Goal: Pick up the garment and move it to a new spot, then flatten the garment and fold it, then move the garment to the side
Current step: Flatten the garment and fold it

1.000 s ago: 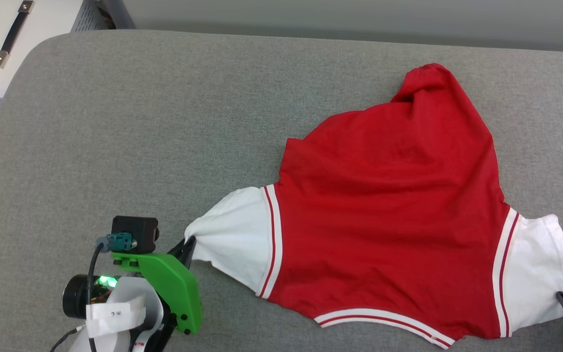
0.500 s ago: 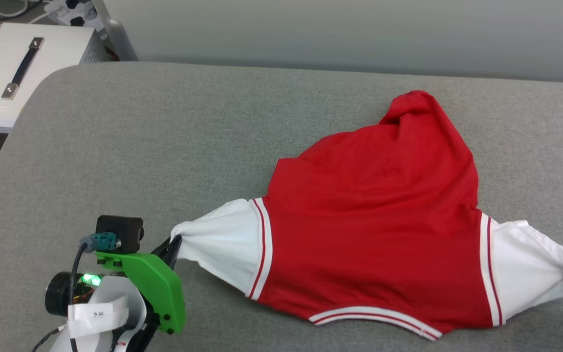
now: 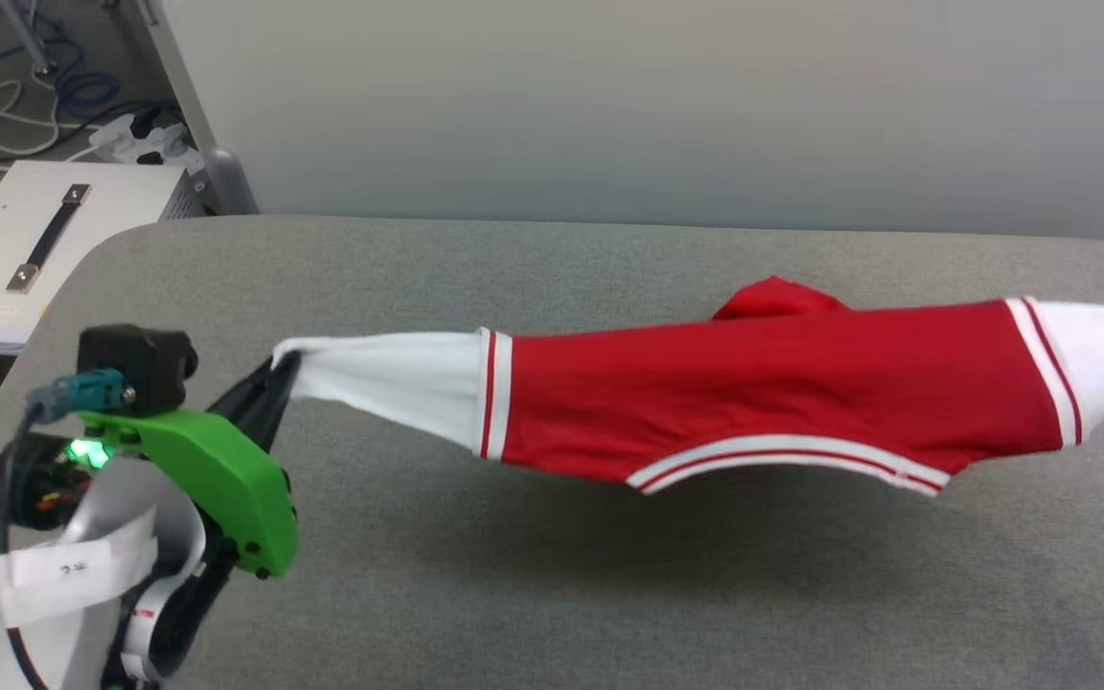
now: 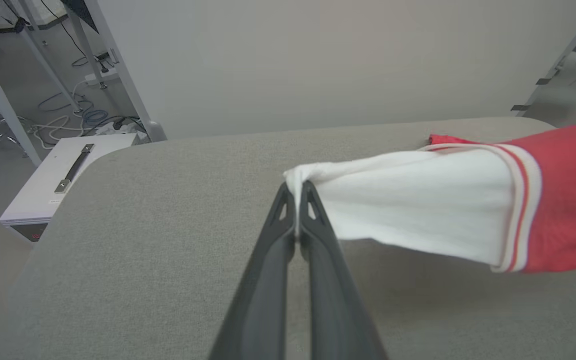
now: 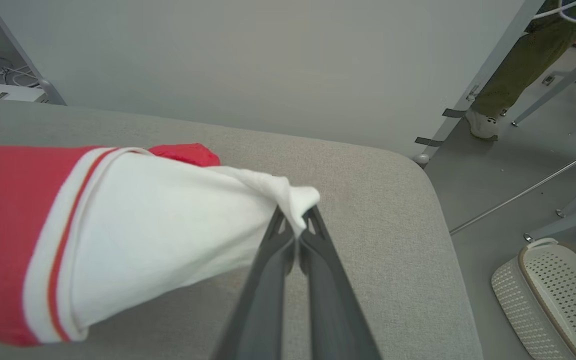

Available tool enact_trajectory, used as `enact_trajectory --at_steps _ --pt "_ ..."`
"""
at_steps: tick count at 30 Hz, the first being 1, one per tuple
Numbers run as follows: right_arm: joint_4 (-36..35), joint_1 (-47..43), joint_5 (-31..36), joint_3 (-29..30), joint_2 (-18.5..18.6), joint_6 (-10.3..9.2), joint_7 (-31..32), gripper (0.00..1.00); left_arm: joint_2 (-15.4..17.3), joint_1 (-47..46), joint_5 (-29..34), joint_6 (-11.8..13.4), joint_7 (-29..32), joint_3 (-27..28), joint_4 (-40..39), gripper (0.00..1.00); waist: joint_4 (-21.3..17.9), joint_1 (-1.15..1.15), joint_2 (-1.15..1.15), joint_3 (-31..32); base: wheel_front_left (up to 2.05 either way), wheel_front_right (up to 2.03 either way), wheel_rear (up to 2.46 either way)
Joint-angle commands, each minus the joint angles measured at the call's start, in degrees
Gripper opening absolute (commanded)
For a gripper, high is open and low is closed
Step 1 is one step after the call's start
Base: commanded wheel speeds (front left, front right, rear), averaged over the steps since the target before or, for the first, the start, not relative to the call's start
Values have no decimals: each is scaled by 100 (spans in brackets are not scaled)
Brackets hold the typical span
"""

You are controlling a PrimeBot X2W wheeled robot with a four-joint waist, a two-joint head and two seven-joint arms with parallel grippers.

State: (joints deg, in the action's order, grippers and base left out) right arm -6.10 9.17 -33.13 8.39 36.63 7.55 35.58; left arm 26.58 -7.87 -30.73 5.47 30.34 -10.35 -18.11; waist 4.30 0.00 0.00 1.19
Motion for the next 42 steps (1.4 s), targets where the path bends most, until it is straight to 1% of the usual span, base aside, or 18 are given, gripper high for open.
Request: enact_trajectory --at_steps 1,5,10,14,18,19,25,31,34,39,42 --pt "-61 216 -76 -11 62 -6 -12 0 102 -185 33 35 19 109 -92 0 -114 0 0 159 0 0 0" --pt "-168 667 -187 -75 110 -6 -161 0 207 -490 -4 70 63 308 -333 0 -188 0 0 272 0 0 0" --pt "-141 1177 -238 -139 72 -6 -413 0 269 -850 -77 124 70 529 -566 0 -264 0 0 324 0 0 0" --pt "-30 1539 -180 -207 56 -6 -523 0 370 -1108 -22 150 69 648 -620 0 -328 0 0 254 0 0 0" --pt "142 1965 -153 -226 35 -6 -630 0 389 -1429 20 164 10 697 -592 0 -354 0 0 46 0 0 0" --pt "279 2327 -123 -240 40 -6 -695 0 418 -1737 44 104 -9 660 -471 0 -369 0 0 -244 0 0 0" --pt "587 3151 -4 -422 84 -6 -801 0 489 -2584 49 -76 -77 621 -154 0 -361 0 0 -933 0 0 0" --pt "1076 4353 260 -696 116 -6 -994 0 648 -3765 114 -441 -153 484 418 0 -363 0 0 -1846 0 0 0" --pt "1357 5007 390 -865 93 -6 -1113 0 651 -4434 143 -632 -278 402 752 0 -357 0 0 -2288 0 0 0" --pt "1957 6280 743 -1035 -88 -6 -1467 0 542 -5913 326 -862 -681 264 1618 0 -365 0 0 -3112 0 0 0" --pt "2429 7024 997 -1150 -278 -6 -1728 0 483 -6843 486 -988 -970 136 2304 0 -403 0 0 -3522 0 0 0"
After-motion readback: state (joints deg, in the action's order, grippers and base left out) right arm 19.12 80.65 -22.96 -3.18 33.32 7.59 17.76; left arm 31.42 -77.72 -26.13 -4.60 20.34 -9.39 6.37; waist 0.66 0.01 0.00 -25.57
